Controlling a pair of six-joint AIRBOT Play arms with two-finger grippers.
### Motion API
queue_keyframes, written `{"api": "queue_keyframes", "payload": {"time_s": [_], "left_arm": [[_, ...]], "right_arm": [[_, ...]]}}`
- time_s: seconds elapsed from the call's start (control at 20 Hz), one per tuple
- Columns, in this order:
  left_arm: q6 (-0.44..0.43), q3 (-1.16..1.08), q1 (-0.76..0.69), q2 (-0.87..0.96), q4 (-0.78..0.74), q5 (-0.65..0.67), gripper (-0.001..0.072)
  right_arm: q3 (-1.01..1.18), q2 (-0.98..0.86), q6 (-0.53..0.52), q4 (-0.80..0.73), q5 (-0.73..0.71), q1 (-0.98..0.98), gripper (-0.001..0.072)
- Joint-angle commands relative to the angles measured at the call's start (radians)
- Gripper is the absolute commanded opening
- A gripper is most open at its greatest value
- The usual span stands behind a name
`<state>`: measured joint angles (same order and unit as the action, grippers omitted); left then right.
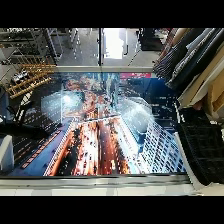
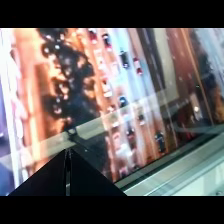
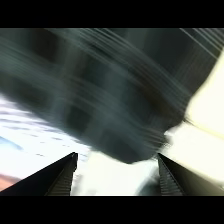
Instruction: Fold the clothes and pants, and hang the long-sleeved shirts on hangers.
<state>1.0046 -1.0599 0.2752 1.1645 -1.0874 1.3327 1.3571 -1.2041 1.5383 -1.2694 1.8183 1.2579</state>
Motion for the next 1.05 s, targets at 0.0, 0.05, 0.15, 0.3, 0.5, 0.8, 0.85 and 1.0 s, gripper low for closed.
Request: {"api": "queue_keyframes", "payload": {"time_s": [0.0,0.05,0.15,0.3,0.5,0.8,0.85,1.0], "left_arm": [[0.408,-0.116,0.001,-0.001,-0.371,-0.015,0.0016],[0.499,-0.14,0.001,-0.002,-0.461,-0.029,0.0017],[0.545,-0.16,0.001,-0.014,-0.509,-0.07,0.0017],[0.544,-0.159,0.0,-0.025,-0.472,-0.087,0.0017],[0.544,-0.158,0.0,-0.024,-0.472,-0.087,0.0017],[0.544,-0.158,0.0,-0.024,-0.472,-0.087,0.0017],[0.544,-0.158,0.0,-0.024,-0.472,-0.087,0.0017],[0.544,-0.158,0.0,-0.024,-0.472,-0.087,0.0017]], "right_arm": [[0.171,0.005,0.026,0.298,-0.027,-0.116,0.0572],[0.172,0.01,-0.006,0.358,-0.034,-0.189,0.056],[0.148,0.015,-0.028,0.354,-0.03,-0.383,0.055],[0.083,0.029,-0.038,0.228,-0.083,-0.697,0.0016],[0.072,0.03,-0.04,0.055,-0.316,-0.979,0.0015],[0.072,0.03,-0.04,0.064,-0.649,-1.135,0.0015],[0.072,0.03,-0.04,0.065,-0.669,-1.143,0.0015],[0.072,0.03,-0.04,0.067,-0.685,-1.139,0.0015]]}}
